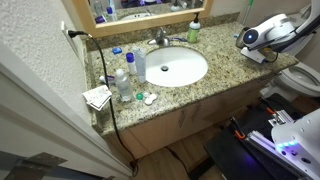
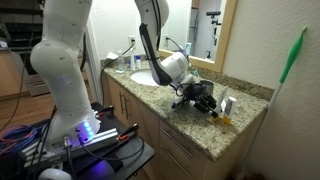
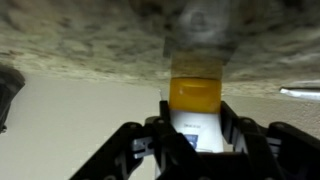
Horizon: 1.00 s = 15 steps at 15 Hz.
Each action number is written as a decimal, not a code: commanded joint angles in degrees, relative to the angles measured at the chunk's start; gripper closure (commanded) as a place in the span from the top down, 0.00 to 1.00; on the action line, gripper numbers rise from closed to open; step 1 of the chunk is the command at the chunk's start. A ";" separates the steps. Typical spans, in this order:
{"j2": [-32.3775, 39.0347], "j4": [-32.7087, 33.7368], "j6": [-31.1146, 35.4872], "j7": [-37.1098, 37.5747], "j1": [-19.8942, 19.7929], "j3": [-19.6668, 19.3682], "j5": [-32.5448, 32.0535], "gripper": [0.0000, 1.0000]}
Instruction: Move the white and yellow tube and put the tube upright on the right side of the counter
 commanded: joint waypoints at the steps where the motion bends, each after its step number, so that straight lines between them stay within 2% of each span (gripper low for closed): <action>1: 1.86 0.57 2.29 -0.25 -1.63 0.87 -0.70 0.24; 3: 1.60 0.21 1.85 -0.29 -1.38 0.92 -0.86 0.24; 4: 1.46 -0.18 1.80 -0.33 -1.29 0.96 -0.91 0.74; 5: 1.19 -0.59 1.83 -0.41 -1.23 0.98 -1.04 0.76; 9: -1.12 -2.55 4.56 -1.59 -1.13 1.05 -1.69 0.99; 15: -4.37 -5.91 8.46 -6.82 -1.19 0.56 -0.71 1.00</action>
